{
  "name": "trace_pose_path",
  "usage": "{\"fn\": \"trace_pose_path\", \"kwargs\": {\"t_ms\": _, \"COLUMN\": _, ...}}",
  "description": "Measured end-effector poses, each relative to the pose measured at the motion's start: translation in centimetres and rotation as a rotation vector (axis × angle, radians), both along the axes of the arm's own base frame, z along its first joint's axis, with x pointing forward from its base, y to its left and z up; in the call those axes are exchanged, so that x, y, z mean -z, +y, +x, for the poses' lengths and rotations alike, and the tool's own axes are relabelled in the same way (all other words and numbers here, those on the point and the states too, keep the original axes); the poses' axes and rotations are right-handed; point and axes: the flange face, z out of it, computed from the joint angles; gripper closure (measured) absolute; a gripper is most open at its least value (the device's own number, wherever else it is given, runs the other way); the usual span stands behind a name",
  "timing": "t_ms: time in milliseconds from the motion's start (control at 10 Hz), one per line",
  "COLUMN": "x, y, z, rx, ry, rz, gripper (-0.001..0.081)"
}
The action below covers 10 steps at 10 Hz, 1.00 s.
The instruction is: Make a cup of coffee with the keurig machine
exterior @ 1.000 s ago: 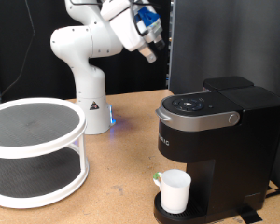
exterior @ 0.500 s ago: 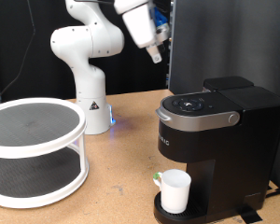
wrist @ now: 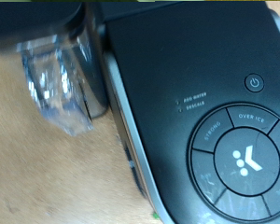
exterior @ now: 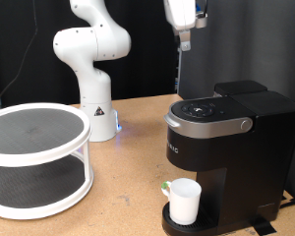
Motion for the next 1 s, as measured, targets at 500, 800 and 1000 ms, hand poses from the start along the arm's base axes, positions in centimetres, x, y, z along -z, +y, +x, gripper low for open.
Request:
{"fn": "trace_pose_path", "kwargs": {"t_ms": 500, "x": 0.0, "y": 0.5, "z": 1.4, "rx": -0.162, "ry": -0.034, "rz": -0.089, "gripper": 0.0001}}
{"fn": "trace_pose_path", "kwargs": {"t_ms": 800, "x": -1.1, "y": 1.5, "z": 2.5, "rx": -0.297, "ry": -0.075, "rz": -0.136, "gripper": 0.0001}}
{"fn": "trace_pose_path", "kwargs": {"t_ms": 1000, "x": -1.3, "y": 2.2, "z": 4.1, "rx": -0.31, "ry": -0.077, "rz": -0.132, "gripper": 0.0001}}
